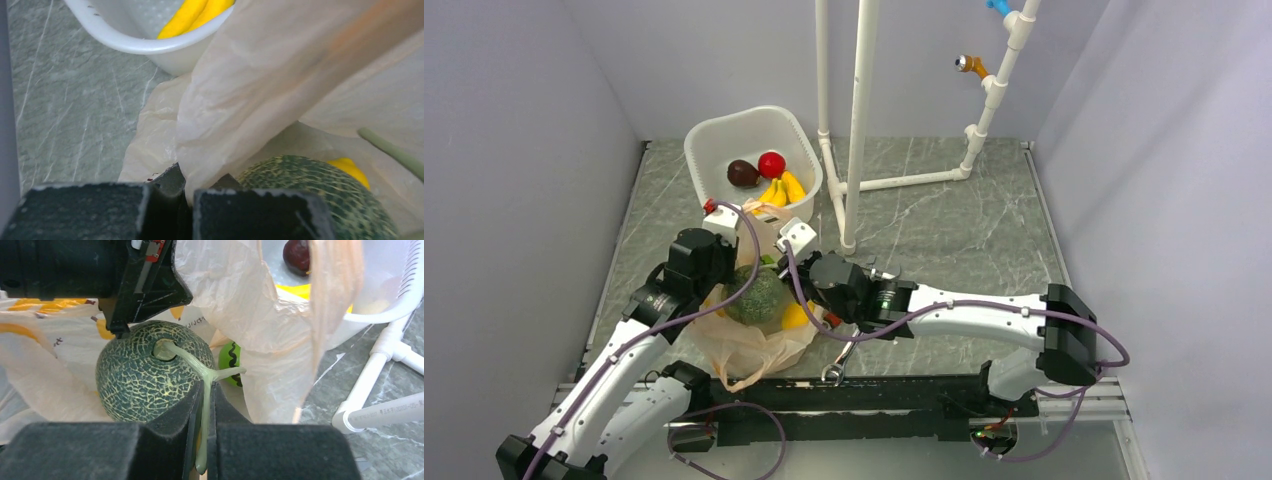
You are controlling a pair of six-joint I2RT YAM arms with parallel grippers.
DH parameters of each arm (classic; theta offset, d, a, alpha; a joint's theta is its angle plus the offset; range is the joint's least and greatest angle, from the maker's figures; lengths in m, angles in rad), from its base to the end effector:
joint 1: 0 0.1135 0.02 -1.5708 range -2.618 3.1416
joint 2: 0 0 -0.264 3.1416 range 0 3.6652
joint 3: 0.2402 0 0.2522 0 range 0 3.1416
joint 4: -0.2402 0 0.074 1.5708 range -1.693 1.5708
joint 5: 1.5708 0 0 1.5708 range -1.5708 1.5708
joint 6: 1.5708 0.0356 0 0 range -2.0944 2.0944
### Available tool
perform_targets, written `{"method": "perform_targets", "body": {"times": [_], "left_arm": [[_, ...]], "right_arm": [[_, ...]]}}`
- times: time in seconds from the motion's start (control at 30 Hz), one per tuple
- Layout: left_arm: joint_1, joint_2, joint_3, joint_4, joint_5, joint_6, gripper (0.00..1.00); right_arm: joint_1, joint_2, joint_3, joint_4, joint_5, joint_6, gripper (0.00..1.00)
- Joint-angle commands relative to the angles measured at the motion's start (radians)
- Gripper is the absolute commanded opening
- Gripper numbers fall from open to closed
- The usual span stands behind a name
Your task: Take the fake fruits out of the plastic bag
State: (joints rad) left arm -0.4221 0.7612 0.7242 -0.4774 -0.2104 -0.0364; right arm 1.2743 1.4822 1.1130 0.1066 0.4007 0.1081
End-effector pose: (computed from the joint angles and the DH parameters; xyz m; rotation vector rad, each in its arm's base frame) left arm 0.1587 -0.0631 0.2930 0.2715 2.0555 -0.0616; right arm 0.1155 0.3305 0.3163 -0.7711 1.6873 0.6091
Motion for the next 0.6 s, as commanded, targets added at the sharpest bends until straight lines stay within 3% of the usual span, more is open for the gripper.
{"method": "perform_targets", "body": {"times": [0.0,0.33,0.57], "left_arm": [[0.002,-0.013,0.043,0.004,-0.060,-0.018,0.00],[0.002,-0.021,0.046,-0.019,-0.083,-0.011,0.00],[0.002,-0.007,0.050,-0.031,-0.103,-0.015,0.00]], "right_arm": [[0.007,-0.104,0.021,0.000,0.000,0.035,0.00],[0.008,-0.303,0.099,-0.090,-0.008,0.045,0.00],[0.007,-0.291,0.274,-0.086,0.022,-0.041,0.00]]}}
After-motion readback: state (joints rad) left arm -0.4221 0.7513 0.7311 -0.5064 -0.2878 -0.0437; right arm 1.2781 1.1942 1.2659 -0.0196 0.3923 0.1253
